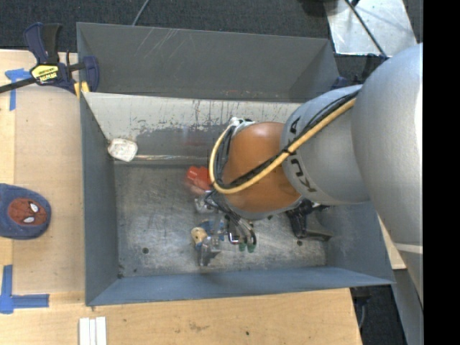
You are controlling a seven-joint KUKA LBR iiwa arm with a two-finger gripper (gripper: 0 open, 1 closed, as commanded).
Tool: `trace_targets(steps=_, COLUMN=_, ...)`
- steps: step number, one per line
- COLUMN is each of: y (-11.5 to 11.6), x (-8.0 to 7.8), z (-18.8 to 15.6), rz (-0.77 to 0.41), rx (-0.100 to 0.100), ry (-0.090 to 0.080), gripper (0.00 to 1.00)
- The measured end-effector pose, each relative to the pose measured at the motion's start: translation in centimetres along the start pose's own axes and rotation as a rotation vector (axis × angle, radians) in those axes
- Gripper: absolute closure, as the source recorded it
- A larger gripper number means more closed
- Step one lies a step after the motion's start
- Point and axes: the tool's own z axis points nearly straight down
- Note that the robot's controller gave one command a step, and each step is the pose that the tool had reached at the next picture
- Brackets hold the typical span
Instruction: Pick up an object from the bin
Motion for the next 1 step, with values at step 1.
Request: trace_targets(steps=1, y=0.05, x=-0.36, z=-0.4, rz=0.001, rx=-0.003, ry=-0.012, gripper=1.0)
